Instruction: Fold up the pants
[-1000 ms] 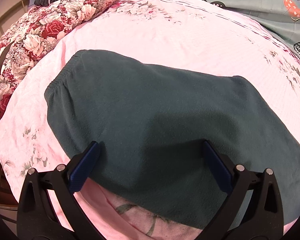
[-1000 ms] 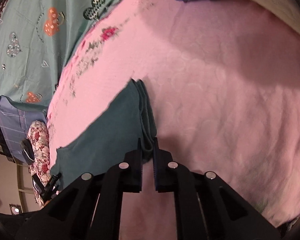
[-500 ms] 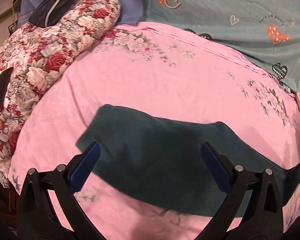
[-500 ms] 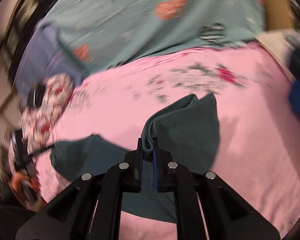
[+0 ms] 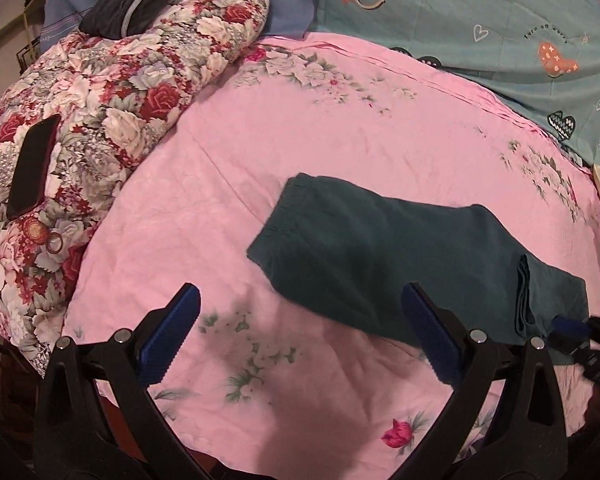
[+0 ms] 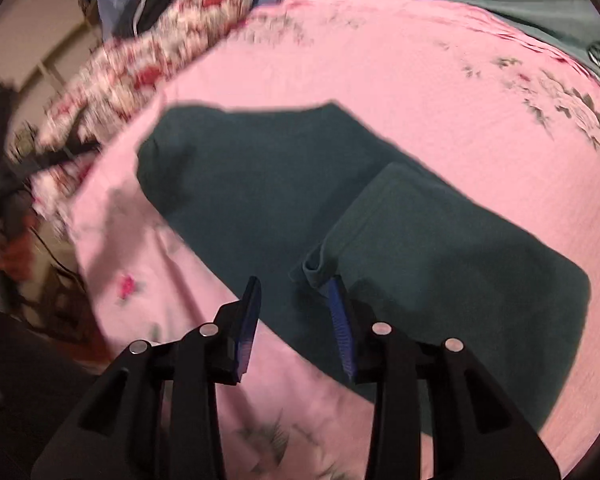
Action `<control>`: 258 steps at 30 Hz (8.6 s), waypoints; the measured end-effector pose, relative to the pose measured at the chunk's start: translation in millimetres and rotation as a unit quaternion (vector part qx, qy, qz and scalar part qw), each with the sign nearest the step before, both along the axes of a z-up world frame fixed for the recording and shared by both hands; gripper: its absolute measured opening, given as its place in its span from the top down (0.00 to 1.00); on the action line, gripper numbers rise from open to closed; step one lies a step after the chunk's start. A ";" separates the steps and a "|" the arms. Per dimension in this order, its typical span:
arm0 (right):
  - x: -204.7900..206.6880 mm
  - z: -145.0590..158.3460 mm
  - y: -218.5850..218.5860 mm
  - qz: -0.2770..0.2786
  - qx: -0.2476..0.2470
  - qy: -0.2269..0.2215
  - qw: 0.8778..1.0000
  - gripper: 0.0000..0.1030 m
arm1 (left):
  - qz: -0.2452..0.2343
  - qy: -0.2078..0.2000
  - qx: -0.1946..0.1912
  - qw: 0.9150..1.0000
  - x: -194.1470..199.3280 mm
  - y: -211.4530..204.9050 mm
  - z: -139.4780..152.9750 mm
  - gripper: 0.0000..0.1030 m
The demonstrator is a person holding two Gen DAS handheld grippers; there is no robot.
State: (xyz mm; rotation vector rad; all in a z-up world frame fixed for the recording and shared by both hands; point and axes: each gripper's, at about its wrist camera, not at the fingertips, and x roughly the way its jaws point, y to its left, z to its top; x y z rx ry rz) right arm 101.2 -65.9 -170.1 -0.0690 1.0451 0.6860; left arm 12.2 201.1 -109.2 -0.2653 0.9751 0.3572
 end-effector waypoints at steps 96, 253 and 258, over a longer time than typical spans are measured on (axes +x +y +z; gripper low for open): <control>-29.3 -3.5 310.0 0.108 -0.089 -0.146 0.979 0.88 | -0.069 0.050 -0.477 0.875 109.4 97.2 -124.4 0.36; -38.1 -54.0 122.6 0.015 -0.223 -0.057 0.973 0.43 | -0.222 0.112 -0.155 0.956 109.2 -73.0 -106.9 0.07; -46.0 -50.5 112.7 -0.025 -0.205 -0.053 0.977 0.71 | -0.237 0.123 -0.166 0.949 115.2 -73.8 -112.6 0.06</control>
